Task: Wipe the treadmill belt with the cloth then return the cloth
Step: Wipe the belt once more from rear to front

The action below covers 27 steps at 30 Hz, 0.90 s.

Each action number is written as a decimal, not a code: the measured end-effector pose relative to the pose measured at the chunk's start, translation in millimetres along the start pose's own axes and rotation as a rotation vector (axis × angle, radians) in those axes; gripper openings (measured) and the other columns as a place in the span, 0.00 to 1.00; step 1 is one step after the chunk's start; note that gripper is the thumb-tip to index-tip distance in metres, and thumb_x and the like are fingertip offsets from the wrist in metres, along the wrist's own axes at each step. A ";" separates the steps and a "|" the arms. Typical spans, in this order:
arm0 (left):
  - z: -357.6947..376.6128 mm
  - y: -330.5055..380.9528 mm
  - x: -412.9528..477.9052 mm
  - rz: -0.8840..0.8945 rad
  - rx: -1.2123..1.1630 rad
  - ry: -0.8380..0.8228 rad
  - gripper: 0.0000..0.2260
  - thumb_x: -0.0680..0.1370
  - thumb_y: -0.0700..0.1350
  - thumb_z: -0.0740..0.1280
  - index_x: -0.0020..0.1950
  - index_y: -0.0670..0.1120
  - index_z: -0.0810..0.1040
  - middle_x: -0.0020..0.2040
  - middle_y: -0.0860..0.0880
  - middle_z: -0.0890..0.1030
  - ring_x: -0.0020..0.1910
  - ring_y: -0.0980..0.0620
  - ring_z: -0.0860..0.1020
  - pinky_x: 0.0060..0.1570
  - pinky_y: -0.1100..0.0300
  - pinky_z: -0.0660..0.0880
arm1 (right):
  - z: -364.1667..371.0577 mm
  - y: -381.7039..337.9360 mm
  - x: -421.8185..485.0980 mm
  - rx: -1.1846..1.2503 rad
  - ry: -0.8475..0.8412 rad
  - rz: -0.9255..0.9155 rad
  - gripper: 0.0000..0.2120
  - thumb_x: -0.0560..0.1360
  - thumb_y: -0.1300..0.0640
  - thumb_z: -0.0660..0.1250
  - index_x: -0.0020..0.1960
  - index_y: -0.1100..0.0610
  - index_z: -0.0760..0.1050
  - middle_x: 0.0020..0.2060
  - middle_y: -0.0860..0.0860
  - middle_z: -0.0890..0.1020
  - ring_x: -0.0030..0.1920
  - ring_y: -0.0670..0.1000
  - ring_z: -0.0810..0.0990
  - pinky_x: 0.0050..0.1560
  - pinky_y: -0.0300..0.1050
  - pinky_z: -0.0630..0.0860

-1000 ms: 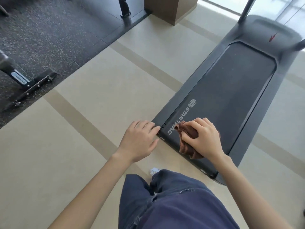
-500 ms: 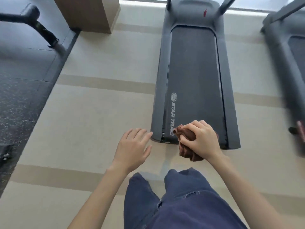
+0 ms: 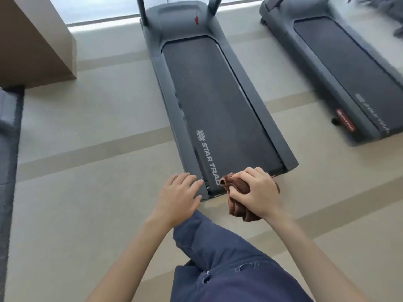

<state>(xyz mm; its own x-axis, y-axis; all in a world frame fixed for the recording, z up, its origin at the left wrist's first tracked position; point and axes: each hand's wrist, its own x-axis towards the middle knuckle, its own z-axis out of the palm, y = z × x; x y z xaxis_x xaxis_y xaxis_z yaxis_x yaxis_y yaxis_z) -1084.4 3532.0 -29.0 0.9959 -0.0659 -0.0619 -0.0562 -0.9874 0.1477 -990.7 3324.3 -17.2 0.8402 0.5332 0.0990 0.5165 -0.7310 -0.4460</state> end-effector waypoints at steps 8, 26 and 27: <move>-37.6 -80.2 97.5 0.235 0.044 0.016 0.20 0.74 0.53 0.56 0.56 0.47 0.81 0.53 0.50 0.82 0.54 0.48 0.79 0.57 0.54 0.70 | 13.5 -13.8 82.6 0.018 0.141 0.215 0.14 0.67 0.41 0.61 0.43 0.48 0.79 0.38 0.44 0.79 0.41 0.51 0.74 0.42 0.47 0.74; -40.0 -152.6 303.4 0.793 0.002 -0.098 0.21 0.76 0.53 0.55 0.60 0.47 0.79 0.56 0.50 0.81 0.57 0.47 0.78 0.57 0.54 0.73 | 74.6 -40.8 160.7 0.046 0.484 0.825 0.17 0.68 0.40 0.60 0.46 0.49 0.81 0.40 0.44 0.80 0.43 0.52 0.75 0.43 0.44 0.71; -34.4 -160.9 312.9 0.830 -0.001 -0.103 0.21 0.76 0.53 0.55 0.60 0.47 0.79 0.56 0.50 0.81 0.57 0.47 0.78 0.57 0.53 0.73 | 85.1 -42.9 163.8 0.035 0.517 0.870 0.17 0.68 0.41 0.60 0.46 0.49 0.81 0.40 0.44 0.80 0.43 0.51 0.75 0.43 0.44 0.72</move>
<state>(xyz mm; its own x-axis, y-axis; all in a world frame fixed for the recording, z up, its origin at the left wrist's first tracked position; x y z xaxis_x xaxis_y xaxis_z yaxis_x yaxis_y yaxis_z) -761.3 3675.1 -38.3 0.6196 -0.7846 -0.0228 -0.7684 -0.6123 0.1860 -889.3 3479.2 -57.6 0.8957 -0.4340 0.0962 -0.3071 -0.7606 -0.5720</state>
